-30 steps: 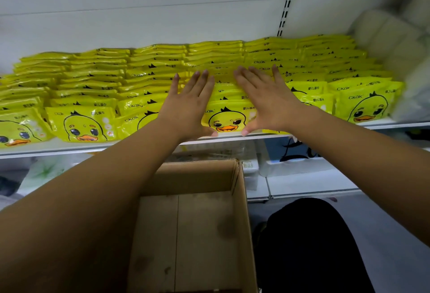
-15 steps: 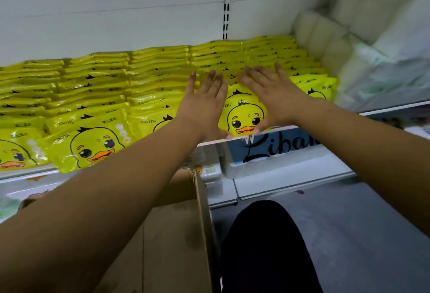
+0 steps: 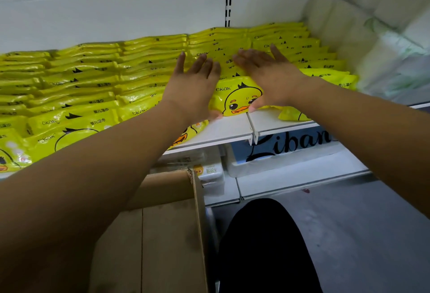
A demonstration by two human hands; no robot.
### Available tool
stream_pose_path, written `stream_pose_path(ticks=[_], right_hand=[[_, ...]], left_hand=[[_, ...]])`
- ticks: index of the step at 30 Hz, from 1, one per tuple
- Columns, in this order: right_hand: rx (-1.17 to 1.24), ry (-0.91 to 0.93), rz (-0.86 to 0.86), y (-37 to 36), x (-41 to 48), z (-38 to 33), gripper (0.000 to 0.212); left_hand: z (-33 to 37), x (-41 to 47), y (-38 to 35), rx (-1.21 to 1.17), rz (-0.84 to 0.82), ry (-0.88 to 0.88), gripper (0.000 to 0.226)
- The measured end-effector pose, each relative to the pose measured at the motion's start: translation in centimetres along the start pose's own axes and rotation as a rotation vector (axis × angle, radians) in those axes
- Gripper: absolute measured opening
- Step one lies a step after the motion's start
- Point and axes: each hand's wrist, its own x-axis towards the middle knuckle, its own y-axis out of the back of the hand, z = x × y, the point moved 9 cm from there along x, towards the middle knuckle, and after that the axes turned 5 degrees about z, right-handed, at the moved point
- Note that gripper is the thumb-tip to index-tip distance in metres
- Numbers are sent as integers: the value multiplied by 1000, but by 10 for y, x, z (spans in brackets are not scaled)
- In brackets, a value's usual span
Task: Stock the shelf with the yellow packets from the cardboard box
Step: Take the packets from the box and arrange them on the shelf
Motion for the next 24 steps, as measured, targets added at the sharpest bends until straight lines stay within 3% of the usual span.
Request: stream_pose_path(ticks=[11,14,24], right_hand=[[-22,-9,13,9,-19,-9,149],[-7,-1,45,15,-34,-19,145],[136,25,155,36,-47,-97,116]], left_hand=[[-9,-43,18,-39,88,-9,122],[-23,-73,20,-26,120,29,120],[-65,-117,3,107,-44,116,132]])
